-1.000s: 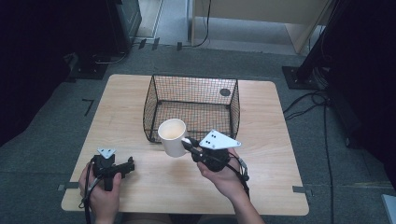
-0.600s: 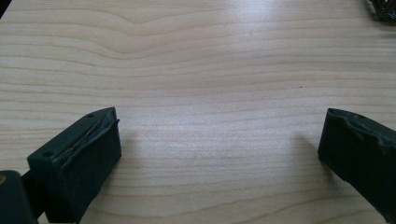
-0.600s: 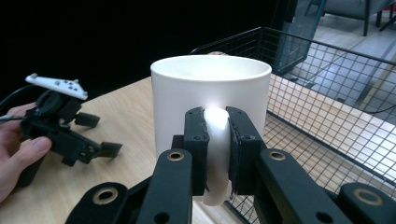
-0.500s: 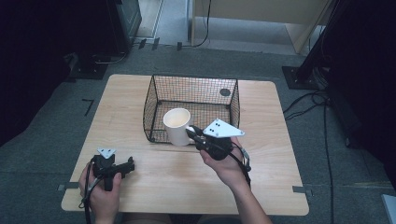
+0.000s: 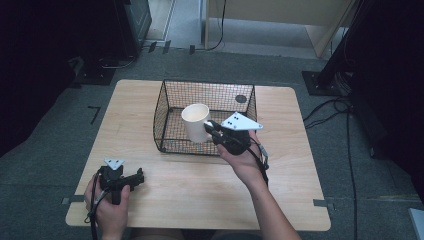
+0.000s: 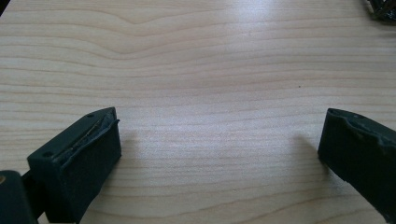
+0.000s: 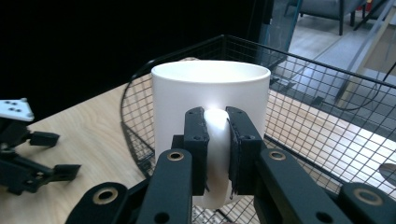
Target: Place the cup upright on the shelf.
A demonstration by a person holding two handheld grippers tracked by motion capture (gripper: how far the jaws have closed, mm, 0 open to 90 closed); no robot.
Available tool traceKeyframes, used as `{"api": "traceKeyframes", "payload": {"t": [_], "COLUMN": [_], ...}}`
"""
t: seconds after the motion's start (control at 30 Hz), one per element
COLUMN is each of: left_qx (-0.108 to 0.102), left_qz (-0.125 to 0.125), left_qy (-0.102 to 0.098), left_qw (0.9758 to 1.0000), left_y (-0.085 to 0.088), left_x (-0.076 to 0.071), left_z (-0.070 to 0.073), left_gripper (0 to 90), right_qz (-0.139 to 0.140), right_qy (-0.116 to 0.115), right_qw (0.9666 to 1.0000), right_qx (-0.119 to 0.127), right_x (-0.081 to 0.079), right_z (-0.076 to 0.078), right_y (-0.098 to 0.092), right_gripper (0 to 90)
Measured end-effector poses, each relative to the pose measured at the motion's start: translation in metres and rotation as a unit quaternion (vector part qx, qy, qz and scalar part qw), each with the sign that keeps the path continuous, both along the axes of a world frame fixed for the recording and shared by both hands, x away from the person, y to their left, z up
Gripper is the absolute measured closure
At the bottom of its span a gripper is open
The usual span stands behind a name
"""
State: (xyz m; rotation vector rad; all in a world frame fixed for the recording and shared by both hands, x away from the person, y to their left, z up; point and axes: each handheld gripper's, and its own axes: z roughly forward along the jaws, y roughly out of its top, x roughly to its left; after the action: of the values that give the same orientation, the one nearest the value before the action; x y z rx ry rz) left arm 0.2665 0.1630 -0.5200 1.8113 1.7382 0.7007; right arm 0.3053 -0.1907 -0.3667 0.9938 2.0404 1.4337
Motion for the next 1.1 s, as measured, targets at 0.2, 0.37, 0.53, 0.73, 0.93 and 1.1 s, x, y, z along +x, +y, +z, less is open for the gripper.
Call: {"api": "traceKeyframes", "payload": {"t": [0.2,0.37,0.53,0.73,0.93,1.1], "left_qx": [0.000,0.000,0.000,0.000,0.001,0.001], "left_qz": [-0.001,-0.001,-0.001,-0.002,-0.003,-0.003], "left_qy": [0.000,0.000,0.000,0.000,0.001,0.001], "left_qw": [1.0000,1.0000,1.0000,1.0000,1.0000,1.0000], "left_y": [0.000,0.000,0.000,0.000,0.000,0.000], "left_x": [0.000,0.000,0.000,0.000,0.000,0.000], "left_z": [0.000,0.000,0.000,0.000,0.000,0.000], "left_gripper": [0.0,0.0,0.0,0.0,0.0,0.0], "right_qz": [-0.005,-0.012,-0.012,-0.010,0.002,0.006], "right_qy": [0.004,0.005,0.016,0.018,0.018,0.020], "right_qw": [1.0000,0.9999,0.9998,0.9998,0.9998,0.9997], "right_qx": [0.000,-0.008,0.007,0.005,0.003,-0.011], "right_x": [0.020,0.034,0.054,0.068,0.088,0.101], "right_z": [-0.005,-0.011,-0.021,-0.024,-0.029,-0.033], "right_y": [-0.003,-0.004,-0.007,-0.007,-0.009,-0.011], "right_gripper": [80.2,80.2,80.2,80.2,80.2,80.2]}}
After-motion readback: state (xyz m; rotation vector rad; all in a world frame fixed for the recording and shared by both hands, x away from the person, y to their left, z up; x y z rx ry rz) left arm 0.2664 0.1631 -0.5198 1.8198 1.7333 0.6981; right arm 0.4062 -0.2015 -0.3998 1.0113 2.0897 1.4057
